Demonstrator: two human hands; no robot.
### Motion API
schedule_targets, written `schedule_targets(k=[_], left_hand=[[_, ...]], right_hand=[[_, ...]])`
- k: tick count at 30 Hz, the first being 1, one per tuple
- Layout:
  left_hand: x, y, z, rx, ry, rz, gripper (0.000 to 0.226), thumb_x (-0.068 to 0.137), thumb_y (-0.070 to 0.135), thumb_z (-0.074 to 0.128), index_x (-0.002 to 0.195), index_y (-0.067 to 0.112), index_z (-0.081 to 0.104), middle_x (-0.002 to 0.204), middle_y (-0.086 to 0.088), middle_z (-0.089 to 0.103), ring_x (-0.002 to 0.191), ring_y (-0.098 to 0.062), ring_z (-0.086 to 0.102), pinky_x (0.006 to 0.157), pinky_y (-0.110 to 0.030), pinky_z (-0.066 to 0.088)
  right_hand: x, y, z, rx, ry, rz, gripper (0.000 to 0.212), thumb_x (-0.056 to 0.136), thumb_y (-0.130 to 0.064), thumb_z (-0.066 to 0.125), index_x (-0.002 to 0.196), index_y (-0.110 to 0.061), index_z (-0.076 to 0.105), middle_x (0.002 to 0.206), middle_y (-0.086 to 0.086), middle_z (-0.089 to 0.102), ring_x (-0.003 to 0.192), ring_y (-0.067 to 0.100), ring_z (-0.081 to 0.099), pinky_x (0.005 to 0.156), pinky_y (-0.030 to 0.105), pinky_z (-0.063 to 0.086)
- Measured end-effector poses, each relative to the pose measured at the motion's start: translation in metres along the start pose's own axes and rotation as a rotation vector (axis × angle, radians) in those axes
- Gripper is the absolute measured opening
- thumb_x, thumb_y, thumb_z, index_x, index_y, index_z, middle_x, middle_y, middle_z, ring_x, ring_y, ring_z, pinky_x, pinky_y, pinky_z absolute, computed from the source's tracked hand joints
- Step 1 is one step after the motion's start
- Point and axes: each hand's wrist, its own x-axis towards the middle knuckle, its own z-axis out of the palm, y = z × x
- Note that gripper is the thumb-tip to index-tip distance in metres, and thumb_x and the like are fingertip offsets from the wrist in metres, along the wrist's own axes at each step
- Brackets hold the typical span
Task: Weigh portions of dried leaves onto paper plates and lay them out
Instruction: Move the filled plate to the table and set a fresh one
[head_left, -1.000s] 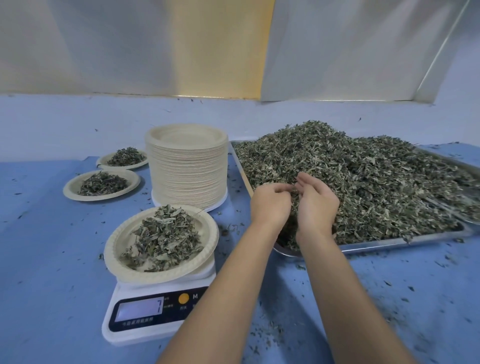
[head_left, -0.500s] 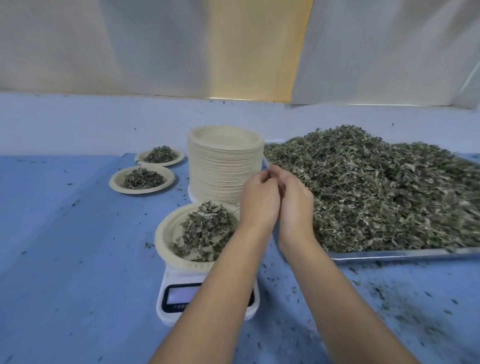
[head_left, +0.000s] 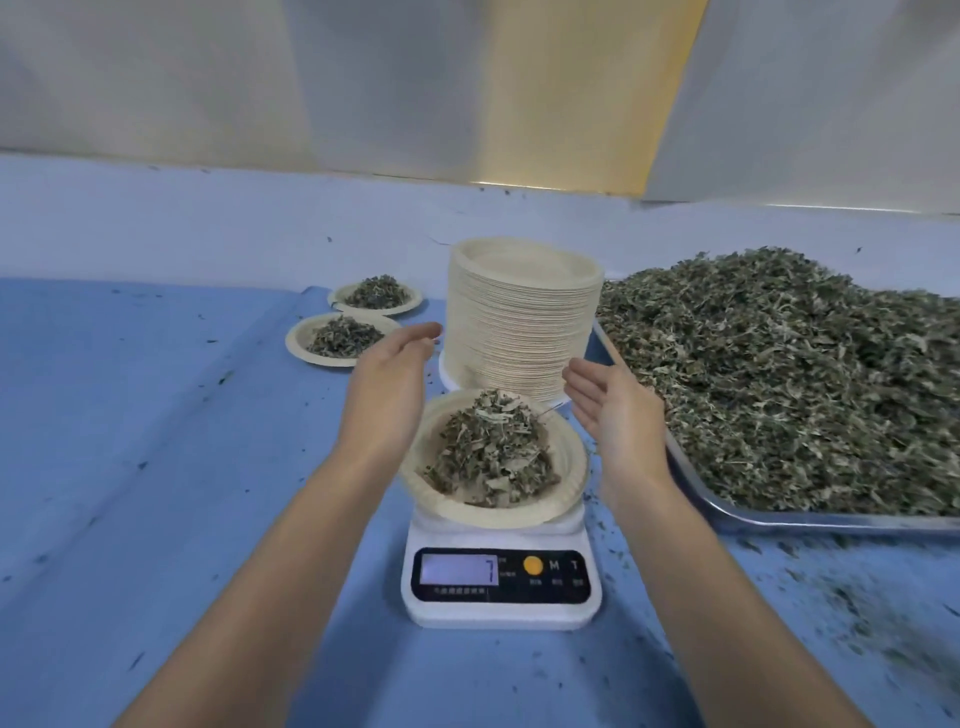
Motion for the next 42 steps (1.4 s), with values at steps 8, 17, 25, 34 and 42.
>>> schedule_targets(k=[8,17,25,34,42], left_hand=[[0.004,-0.035,-0.006,-0.001,-0.007,-0.202,0.028,0.097,0.017,0.042,0.114,0.023,0.063,0.121,0.007,0.057,0.109,-0.009,0.050,0.092,-0.025,0.035],[0.005,-0.040,-0.003,0.035,0.027,-0.234,0.033,0.097,0.014,0.042,0.124,0.015,0.060,0.125,0.001,0.058,0.113,-0.015,0.052,0.098,-0.029,0.039],[0.022,-0.035,-0.024,0.129,0.119,-0.205,0.028,0.093,0.007,0.052,0.117,0.013,0.064,0.100,0.001,0.059,0.093,-0.013,0.052,0.079,-0.025,0.037],[0.046,-0.057,-0.084,0.073,0.328,-0.291,0.026,0.091,0.002,0.053,0.114,0.008,0.065,0.110,-0.012,0.064,0.102,-0.027,0.059,0.089,-0.035,0.047],[0.063,-0.085,-0.114,0.050,0.665,-0.333,0.037,0.092,0.000,0.042,0.125,0.005,0.056,0.124,-0.014,0.058,0.108,-0.028,0.056,0.083,-0.029,0.041]], right_hand=[[0.000,0.012,0.004,-0.110,0.008,-0.056,0.031,0.098,-0.010,0.040,0.117,-0.010,0.064,0.114,0.001,0.066,0.108,0.013,0.060,0.094,0.024,0.043],[-0.004,0.010,0.005,-0.015,-0.036,0.005,0.031,0.097,-0.010,0.040,0.118,-0.009,0.062,0.119,0.005,0.065,0.111,0.014,0.059,0.092,0.023,0.041],[-0.008,0.012,0.035,0.073,-0.007,0.003,0.023,0.089,-0.004,0.048,0.093,-0.011,0.070,0.105,0.008,0.071,0.103,0.016,0.065,0.097,0.029,0.048],[-0.006,0.019,0.094,0.025,-0.098,0.066,0.021,0.087,-0.004,0.051,0.088,-0.014,0.069,0.109,0.004,0.069,0.109,0.018,0.061,0.096,0.029,0.045],[-0.017,0.023,0.120,-0.035,-0.161,0.089,0.016,0.089,-0.008,0.054,0.081,-0.017,0.064,0.112,0.008,0.066,0.110,0.020,0.059,0.100,0.032,0.044]])
